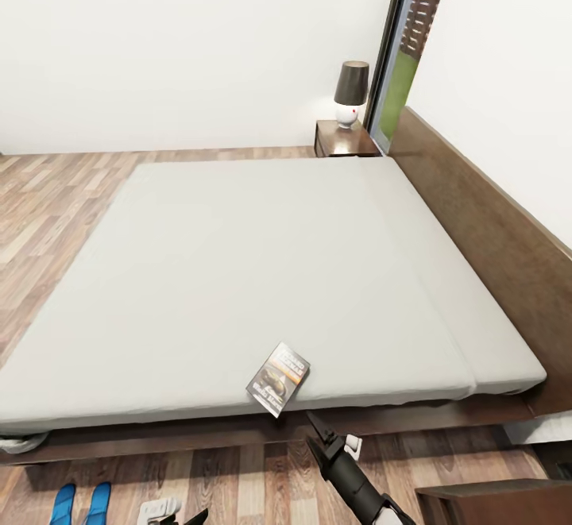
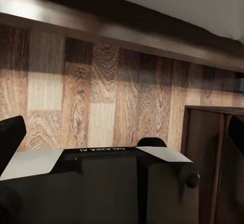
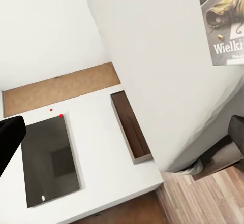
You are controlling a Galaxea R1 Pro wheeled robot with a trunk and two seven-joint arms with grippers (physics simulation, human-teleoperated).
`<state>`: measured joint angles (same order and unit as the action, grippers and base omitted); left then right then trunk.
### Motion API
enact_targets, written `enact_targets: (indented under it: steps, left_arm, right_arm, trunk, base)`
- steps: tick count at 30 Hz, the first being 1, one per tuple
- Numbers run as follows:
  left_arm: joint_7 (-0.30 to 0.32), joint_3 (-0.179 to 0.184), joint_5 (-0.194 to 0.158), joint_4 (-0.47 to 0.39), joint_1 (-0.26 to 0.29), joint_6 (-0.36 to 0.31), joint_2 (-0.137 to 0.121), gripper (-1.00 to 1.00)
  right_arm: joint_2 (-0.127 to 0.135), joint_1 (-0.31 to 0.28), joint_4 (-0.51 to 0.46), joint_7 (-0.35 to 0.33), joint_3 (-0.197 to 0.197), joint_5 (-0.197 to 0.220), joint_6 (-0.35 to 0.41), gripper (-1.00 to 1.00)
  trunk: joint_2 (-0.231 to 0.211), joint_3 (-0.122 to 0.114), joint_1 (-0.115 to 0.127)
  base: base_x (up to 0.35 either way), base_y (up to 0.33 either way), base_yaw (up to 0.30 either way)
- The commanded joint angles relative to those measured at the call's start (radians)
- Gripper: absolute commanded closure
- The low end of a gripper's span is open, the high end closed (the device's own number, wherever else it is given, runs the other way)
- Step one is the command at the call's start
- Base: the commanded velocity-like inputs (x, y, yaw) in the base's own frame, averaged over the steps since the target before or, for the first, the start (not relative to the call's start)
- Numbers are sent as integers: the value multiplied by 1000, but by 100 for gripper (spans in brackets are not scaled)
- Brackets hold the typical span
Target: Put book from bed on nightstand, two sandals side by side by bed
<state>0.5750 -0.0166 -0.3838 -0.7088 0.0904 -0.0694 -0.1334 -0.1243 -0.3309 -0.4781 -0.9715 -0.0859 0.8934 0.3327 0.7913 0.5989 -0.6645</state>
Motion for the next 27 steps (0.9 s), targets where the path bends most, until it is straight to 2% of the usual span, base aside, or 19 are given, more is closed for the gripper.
enact_targets:
  steps: [1, 10, 22, 24, 25, 27]
  left_arm:
    - [5, -1, -9, 0, 0, -7, 0, -100]
    - [3, 0, -9, 0, 1, -7, 0, -100]
    - [3, 0, -9, 0, 1, -7, 0, -100]
    - [3, 0, -9, 0, 0, -7, 0, -100]
    - [3, 0, -9, 0, 1, -7, 0, -100]
    - [3, 0, -9, 0, 1, -7, 0, -100]
  right_arm:
    - [-1, 0, 0, -3, -5, 2, 9, -100]
    - [-1, 0, 0, -2, -5, 2, 9, -100]
    - [-1, 0, -2, -2, 3, -5, 11, -100]
    - [-1, 0, -2, 0, 24, -8, 12, -100]
    - [-1, -1, -2, 2, 76, -10, 12, -100]
    - [-1, -1, -1, 3, 114, -11, 11, -100]
  trunk:
    - [1, 1, 0]
    - [1, 1, 0]
    - [1, 1, 0]
    - [1, 1, 0]
    - [1, 1, 0]
    - [1, 1, 0]
  base:
    - [17, 22, 0]
    - [122, 4, 0]
    - [12, 0, 0]
    - [0, 0, 0]
    - [0, 0, 0]
    - [0, 0, 0]
